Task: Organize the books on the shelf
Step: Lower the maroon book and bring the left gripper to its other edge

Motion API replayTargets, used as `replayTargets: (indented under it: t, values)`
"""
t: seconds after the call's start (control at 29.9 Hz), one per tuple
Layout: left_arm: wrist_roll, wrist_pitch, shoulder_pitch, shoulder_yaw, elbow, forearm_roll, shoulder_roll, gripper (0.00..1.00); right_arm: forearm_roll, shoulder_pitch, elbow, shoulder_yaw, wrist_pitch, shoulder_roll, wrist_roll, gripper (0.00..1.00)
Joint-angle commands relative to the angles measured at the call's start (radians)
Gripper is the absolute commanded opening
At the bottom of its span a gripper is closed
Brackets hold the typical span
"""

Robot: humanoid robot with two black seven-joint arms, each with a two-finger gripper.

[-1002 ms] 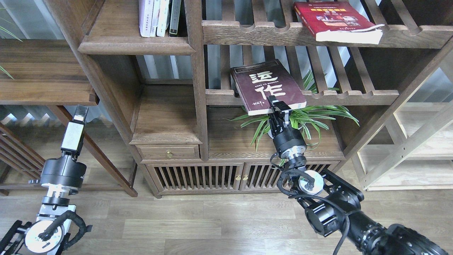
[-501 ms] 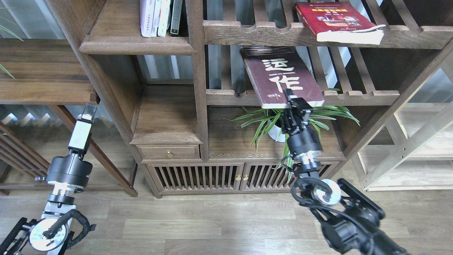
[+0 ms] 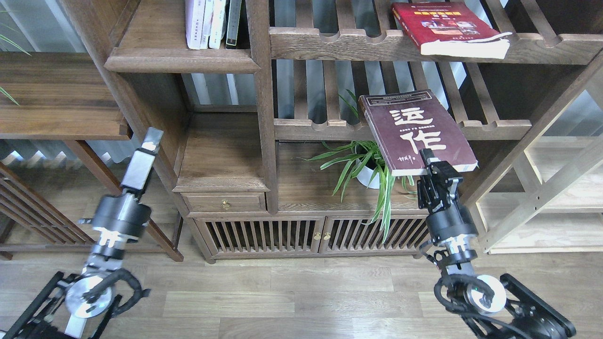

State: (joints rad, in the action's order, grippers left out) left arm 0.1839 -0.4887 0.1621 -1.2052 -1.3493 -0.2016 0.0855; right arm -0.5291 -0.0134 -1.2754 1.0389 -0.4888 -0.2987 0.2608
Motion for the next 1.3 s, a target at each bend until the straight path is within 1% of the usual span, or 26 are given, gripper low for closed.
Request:
replayTargets:
  t: [0.0, 0.1, 0.23, 0.47, 0.57, 0.67, 0.8, 1.0, 1.14, 1.27]
  values:
    - [0.000, 0.000, 0.063, 0.087, 0.001, 0.001, -0.026, 1.00, 0.023, 0.046, -0.022, -0.002, 0.000, -0.014, -0.002, 0.04]
    - [0.000, 0.000, 0.125, 0.139, 0.012, 0.028, -0.047, 1.00, 0.055, 0.069, -0.028, -0.002, 0.000, -0.042, -0.002, 0.03]
    - [-0.001, 0.000, 0.169, 0.193, 0.019, 0.093, -0.081, 1.00, 0.070, 0.102, -0.030, 0.000, 0.000, -0.076, -0.003, 0.03]
    - [-0.001, 0.000, 0.160, 0.302, 0.062, 0.131, -0.086, 1.00, 0.152, 0.174, -0.042, 0.000, 0.000, -0.073, -0.005, 0.03]
    - [-0.003, 0.000, 0.097, 0.369, 0.065, 0.136, -0.086, 1.00, 0.184, 0.217, -0.044, -0.016, 0.000, -0.070, -0.005, 0.02]
    - [-0.023, 0.000, 0.034, 0.426, 0.065, 0.136, -0.086, 1.00, 0.244, 0.288, -0.044, -0.065, 0.000, -0.051, -0.006, 0.02]
    - [-0.035, 0.000, -0.033, 0.446, 0.065, 0.137, -0.086, 1.00, 0.290, 0.314, -0.041, -0.102, 0.000, -0.002, -0.008, 0.03]
    - [-0.035, 0.000, -0.148, 0.478, 0.062, 0.140, -0.079, 1.00, 0.362, 0.317, -0.039, -0.177, 0.000, 0.065, -0.008, 0.02]
    - [-0.038, 0.000, -0.226, 0.471, 0.012, 0.154, -0.043, 1.00, 0.405, 0.317, -0.039, -0.204, 0.000, 0.111, -0.009, 0.02]
    - [-0.063, 0.000, -0.288, 0.457, -0.062, 0.211, 0.011, 0.99, 0.416, 0.316, -0.039, -0.223, 0.000, 0.124, -0.009, 0.02]
